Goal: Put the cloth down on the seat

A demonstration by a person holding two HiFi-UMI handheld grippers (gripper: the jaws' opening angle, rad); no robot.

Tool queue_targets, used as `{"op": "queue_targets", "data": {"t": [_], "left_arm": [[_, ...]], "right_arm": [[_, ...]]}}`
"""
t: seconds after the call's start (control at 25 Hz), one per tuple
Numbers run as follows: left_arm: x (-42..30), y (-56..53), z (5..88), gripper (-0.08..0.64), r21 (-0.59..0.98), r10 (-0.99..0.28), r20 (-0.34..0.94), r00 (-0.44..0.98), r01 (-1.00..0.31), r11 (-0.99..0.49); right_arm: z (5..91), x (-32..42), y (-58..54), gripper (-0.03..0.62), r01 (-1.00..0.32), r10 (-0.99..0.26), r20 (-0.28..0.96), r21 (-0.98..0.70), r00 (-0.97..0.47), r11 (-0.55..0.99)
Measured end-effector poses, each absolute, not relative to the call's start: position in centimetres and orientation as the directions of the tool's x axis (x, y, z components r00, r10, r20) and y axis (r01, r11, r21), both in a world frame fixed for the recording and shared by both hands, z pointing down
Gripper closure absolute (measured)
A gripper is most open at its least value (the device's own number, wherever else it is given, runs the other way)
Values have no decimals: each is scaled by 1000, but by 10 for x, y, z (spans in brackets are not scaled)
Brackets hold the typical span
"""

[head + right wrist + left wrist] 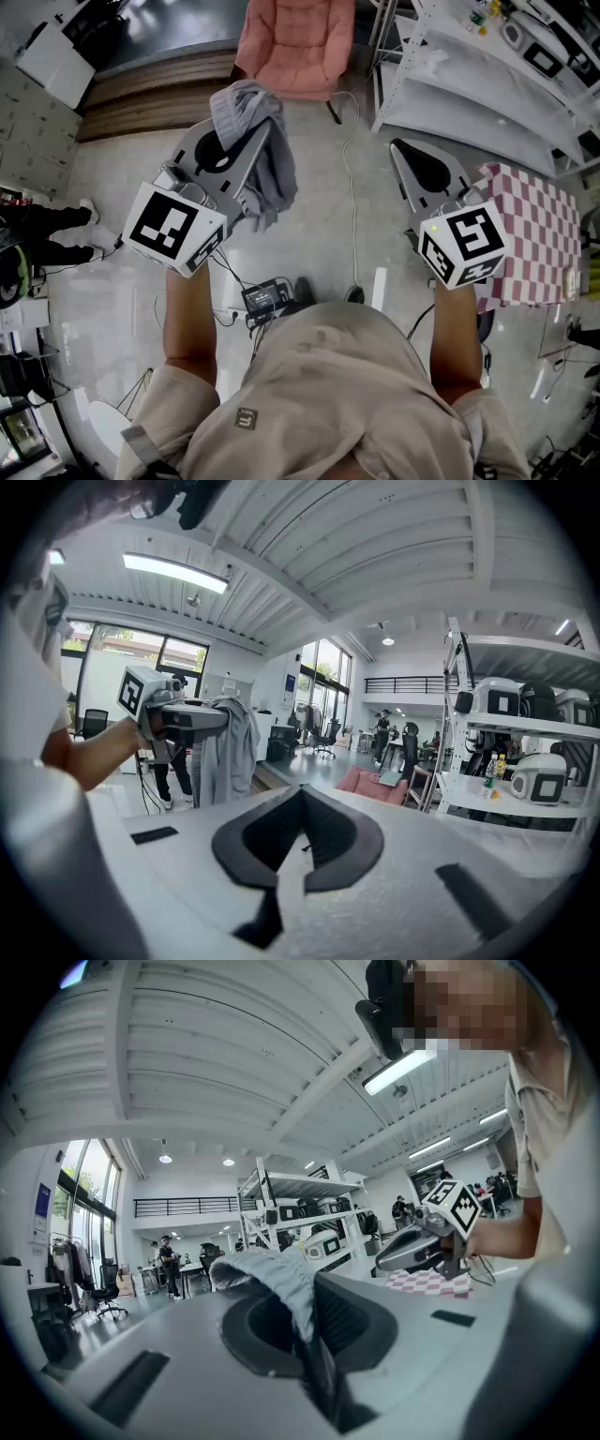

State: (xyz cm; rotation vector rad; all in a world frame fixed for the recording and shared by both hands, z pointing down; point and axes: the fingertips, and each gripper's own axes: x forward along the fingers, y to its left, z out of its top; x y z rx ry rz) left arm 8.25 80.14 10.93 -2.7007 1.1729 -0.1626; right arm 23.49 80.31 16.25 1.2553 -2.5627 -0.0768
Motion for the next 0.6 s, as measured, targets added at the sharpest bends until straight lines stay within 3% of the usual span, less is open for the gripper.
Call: {"op": "queue_targets", "data": {"t": [0.6], "left_arm": [[47,765,129,538,-193,-705,5,709,-691,-697]], "right_arm": [[176,200,764,603,-789,-805,242,184,-541,586]]}}
